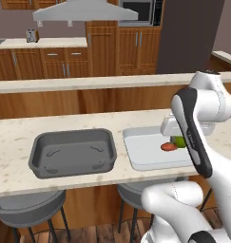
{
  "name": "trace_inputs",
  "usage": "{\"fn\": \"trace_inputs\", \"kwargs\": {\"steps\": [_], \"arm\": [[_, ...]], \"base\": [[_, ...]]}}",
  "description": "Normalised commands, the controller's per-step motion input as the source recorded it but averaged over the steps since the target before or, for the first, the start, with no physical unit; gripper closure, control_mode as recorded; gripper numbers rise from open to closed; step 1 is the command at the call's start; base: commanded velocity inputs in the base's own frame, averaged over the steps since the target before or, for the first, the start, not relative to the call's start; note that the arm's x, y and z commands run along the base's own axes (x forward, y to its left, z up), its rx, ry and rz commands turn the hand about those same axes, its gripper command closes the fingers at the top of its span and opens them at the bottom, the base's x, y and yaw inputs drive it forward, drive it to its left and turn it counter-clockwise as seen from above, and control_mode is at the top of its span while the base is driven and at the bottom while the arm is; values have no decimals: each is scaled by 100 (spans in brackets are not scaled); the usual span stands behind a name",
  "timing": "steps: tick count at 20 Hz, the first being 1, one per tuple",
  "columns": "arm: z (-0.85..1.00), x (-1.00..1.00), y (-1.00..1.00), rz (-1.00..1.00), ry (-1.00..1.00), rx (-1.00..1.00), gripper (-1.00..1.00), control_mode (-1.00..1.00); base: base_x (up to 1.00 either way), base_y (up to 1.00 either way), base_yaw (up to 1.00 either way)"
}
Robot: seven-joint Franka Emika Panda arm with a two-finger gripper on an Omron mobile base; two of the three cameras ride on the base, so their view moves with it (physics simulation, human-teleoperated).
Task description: Place the cold items (lime and sweet potato) from the fridge in one tupperware on the dining counter. Place the warm items (hot dog and kebab skewer) in the stove area in another tupperware.
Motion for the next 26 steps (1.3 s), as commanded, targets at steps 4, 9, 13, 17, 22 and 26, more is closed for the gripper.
{"fn": "trace_inputs", "kwargs": {"steps": [4, 9, 13, 17, 22, 26], "arm": [[-76, 68, 0, 0, 5, 0, 100, -100], [-63, 78, 3, 1, -1, 0, 100, -100], [-53, 63, -1, 0, 0, 0, 100, -100], [-52, 72, 0, 0, 3, 0, 100, -100], [-43, 71, 0, 0, 0, 0, 100, -100], [-40, 71, 0, 0, 0, 0, 100, -100]], "base": [[0, 0, 0], [0, 0, 0], [0, 0, 0], [0, 0, 0], [0, 0, 0], [0, 0, 0]]}}
